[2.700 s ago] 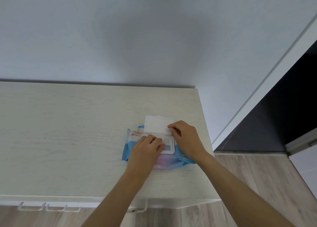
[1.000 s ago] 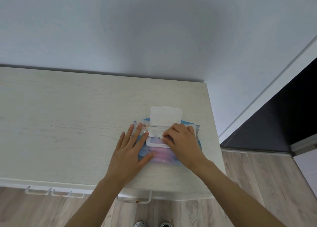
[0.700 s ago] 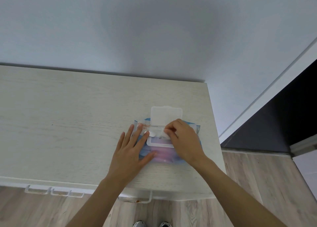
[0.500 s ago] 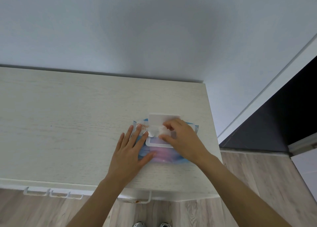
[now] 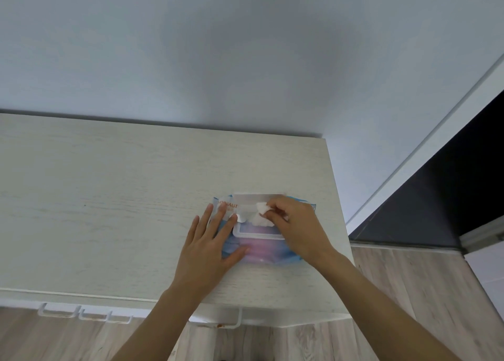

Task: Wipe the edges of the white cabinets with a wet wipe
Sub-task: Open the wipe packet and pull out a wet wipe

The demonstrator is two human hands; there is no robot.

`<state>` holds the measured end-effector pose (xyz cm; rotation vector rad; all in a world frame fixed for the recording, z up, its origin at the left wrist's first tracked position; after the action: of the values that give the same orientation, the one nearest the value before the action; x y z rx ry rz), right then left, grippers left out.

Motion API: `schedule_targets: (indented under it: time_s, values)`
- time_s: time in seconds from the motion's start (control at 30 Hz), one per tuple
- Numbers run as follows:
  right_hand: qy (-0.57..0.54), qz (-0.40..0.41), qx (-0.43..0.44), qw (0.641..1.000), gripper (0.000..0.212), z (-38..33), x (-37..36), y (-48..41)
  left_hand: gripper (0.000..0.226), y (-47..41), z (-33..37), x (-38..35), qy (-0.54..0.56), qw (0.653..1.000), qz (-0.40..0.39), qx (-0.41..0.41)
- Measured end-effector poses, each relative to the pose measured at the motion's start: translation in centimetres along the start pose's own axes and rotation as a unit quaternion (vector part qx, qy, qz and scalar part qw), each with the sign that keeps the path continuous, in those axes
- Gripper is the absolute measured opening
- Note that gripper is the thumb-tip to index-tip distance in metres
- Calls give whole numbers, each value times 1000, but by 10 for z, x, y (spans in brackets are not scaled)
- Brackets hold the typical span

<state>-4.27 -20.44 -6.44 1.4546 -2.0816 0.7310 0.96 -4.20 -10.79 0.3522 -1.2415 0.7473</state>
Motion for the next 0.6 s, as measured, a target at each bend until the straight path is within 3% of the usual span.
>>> schedule_targets:
  time_s: [0.6]
  values:
    - [-66, 80, -9, 995, 24, -11, 29, 4, 75, 1, 2, -2, 16, 999, -29, 13]
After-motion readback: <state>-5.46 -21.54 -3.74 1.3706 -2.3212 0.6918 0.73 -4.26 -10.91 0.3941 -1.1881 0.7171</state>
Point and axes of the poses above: each hand's wrist, its own y-axis away from the middle knuckle, its own x-axis out of the back of the hand, z = x × y, the point moved 4 cm from there along -y, towards the middle knuckle, and after that the axes turned 2 degrees about -z, right-handed, at the moved point
